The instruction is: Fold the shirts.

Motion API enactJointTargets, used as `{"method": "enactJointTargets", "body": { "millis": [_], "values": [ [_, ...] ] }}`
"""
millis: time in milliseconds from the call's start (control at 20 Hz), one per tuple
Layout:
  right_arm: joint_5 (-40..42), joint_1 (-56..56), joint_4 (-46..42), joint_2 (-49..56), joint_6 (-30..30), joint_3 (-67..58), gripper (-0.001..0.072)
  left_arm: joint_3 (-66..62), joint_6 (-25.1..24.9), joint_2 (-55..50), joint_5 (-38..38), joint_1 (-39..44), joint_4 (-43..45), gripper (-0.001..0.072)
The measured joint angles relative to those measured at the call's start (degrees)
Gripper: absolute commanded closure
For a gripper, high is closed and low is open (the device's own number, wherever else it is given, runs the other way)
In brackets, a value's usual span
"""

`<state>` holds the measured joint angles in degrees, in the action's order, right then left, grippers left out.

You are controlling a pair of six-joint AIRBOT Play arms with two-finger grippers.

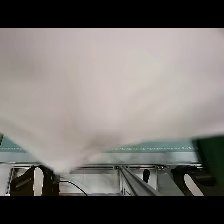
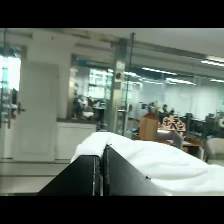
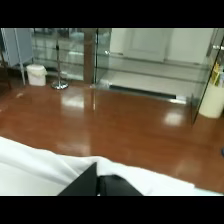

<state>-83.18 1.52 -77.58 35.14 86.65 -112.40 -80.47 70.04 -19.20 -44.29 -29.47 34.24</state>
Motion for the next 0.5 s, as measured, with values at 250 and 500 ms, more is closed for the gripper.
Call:
{"method": "enactJointTargets", "body": {
  "millis": [250, 500],
  "values": [
    [-3.85, 0.0, 1.57, -1.09, 1.44, 11.3, 0.0698, 6.14, 2.32, 1.42, -6.4, -1.25, 2.12, 0.0691],
    [3.19, 0.0, 6.62, 2.78, 0.92, 30.01, 0.0698, 22.53, 2.25, -2.86, -10.1, 0.94, -1.29, 0.069]
  ]
}}
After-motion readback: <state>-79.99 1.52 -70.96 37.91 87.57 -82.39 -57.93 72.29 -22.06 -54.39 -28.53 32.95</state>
